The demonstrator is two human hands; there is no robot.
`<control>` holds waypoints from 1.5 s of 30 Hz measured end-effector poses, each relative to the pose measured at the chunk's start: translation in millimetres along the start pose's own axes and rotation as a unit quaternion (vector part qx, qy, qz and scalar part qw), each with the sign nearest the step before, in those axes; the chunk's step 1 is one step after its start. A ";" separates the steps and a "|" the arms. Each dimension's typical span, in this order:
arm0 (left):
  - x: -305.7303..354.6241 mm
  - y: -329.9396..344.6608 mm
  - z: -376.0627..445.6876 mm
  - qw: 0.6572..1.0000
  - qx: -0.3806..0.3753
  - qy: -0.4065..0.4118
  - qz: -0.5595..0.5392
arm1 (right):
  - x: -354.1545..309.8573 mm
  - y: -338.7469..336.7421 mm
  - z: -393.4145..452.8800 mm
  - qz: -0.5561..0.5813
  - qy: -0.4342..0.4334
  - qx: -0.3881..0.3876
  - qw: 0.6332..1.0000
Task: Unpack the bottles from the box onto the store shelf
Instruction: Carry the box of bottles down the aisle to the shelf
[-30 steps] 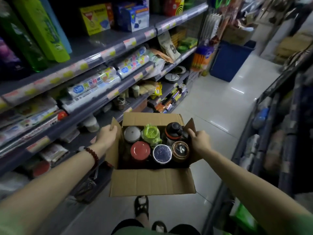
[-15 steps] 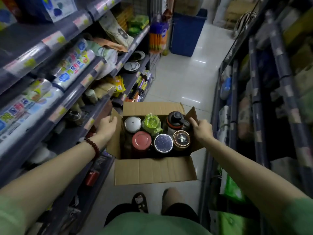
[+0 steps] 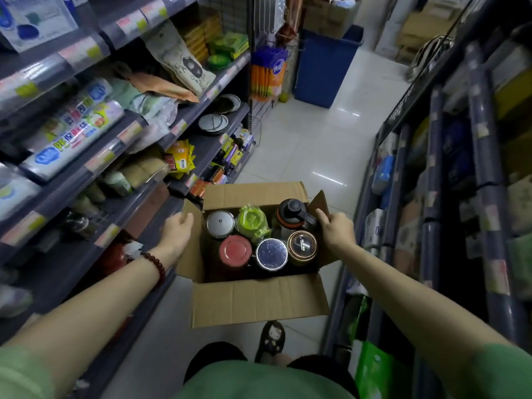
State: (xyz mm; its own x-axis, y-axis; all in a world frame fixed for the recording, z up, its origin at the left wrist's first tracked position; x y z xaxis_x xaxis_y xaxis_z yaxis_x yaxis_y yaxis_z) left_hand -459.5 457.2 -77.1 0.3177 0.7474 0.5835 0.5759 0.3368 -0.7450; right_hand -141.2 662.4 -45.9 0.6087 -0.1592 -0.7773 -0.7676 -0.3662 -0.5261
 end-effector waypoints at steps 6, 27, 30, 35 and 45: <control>6.7 5.4 28.6 0.998 0.029 -0.047 -0.025 | -31.5 9.9 56.2 -0.043 -0.033 -0.026 0.998; -47.6 -29.8 66.2 0.941 0.181 -0.265 -0.107 | -169.5 181.1 189.8 -0.172 -0.153 -0.250 0.941; -56.0 -27.2 42.9 0.911 0.227 -0.322 -0.126 | -194.1 210.8 194.4 -0.207 -0.205 -0.307 0.906; -63.7 -15.2 -5.6 0.850 0.294 -0.405 -0.163 | -227.9 255.1 185.1 -0.238 -0.284 -0.391 0.843; -76.5 19.0 -134.3 0.719 0.393 -0.490 -0.297 | -236.0 328.6 87.7 -0.286 -0.387 -0.494 0.724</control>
State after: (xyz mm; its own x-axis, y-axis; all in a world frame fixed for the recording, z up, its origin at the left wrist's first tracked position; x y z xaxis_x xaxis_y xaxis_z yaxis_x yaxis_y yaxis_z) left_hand -371.7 329.5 -92.4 -0.7139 0.2525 0.6532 -0.3351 0.6958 -0.6352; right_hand -554.7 660.0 -65.7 0.1823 0.6989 -0.6916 0.3174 -0.7075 -0.6314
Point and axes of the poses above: each hand's wrist, its own z-axis towards the middle knuckle, its own y-axis out of the palm, x = y × z, the point moved 7 cm from there along z, towards the middle knuckle, and after that the axes turned 15 degrees about z, right-handed, at the moved point
